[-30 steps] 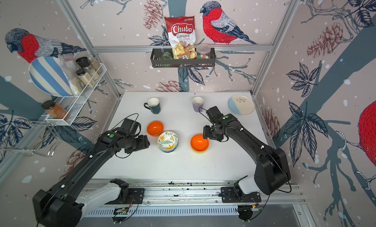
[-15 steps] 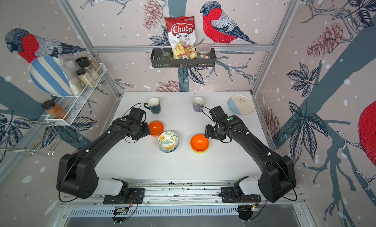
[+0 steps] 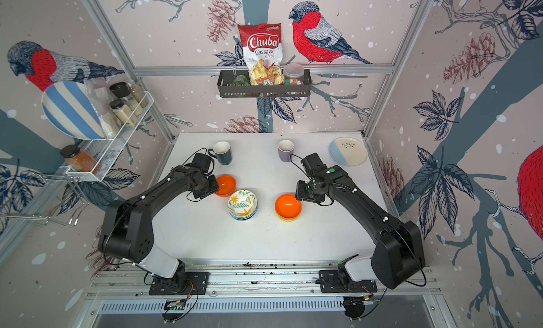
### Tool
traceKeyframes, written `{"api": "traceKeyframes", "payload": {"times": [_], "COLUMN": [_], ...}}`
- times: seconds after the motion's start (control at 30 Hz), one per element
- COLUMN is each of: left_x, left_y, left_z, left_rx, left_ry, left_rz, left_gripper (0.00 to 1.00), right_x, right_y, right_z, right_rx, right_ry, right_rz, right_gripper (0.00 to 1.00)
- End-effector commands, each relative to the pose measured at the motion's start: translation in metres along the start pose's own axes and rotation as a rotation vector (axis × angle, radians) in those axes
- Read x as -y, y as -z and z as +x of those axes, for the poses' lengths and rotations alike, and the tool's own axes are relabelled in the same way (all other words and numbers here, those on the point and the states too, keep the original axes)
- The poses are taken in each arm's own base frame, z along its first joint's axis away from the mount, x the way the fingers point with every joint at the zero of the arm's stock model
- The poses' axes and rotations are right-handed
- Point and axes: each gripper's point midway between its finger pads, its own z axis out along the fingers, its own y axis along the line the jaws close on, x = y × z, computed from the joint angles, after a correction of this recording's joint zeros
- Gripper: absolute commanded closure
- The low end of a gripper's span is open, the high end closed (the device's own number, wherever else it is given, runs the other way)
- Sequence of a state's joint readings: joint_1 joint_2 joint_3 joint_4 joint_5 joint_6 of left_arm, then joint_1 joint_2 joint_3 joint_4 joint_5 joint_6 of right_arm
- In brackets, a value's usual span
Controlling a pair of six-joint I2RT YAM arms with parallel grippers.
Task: Stack the bowls
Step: Pick up the bowl from the center of the board.
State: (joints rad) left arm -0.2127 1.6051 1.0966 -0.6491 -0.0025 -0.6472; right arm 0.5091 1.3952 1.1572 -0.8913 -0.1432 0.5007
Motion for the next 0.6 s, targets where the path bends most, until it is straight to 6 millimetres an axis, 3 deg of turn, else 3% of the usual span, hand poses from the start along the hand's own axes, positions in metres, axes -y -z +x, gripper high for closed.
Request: {"api": "traceKeyframes", "payload": {"times": [0.0, 0.2, 0.57], "left_x": [0.003, 0.002, 0.003], "left_y": [-0.002, -0.009, -0.014], "left_z": [-0.009, -0.009, -0.009], "left_rx": [0.029, 0.015, -0.005], "left_ry": [-0.006, -0.002, -0.002], "left_rz": [0.011, 0.008, 0.020], "left_gripper": [0.64, 0.73, 0.81], "right_x": [-0.001, -0.001, -0.002], "right_y": [-0.002, -0.004, -0.004], "right_z": [0.001, 0.002, 0.004], "right_rx": [-0.011, -0.019, -0.025], "right_ry": [-0.001, -0.002, 0.002], "right_rz": [-0.007, -0.006, -0.008], "right_gripper": [0.48, 0.50, 0.51]}}
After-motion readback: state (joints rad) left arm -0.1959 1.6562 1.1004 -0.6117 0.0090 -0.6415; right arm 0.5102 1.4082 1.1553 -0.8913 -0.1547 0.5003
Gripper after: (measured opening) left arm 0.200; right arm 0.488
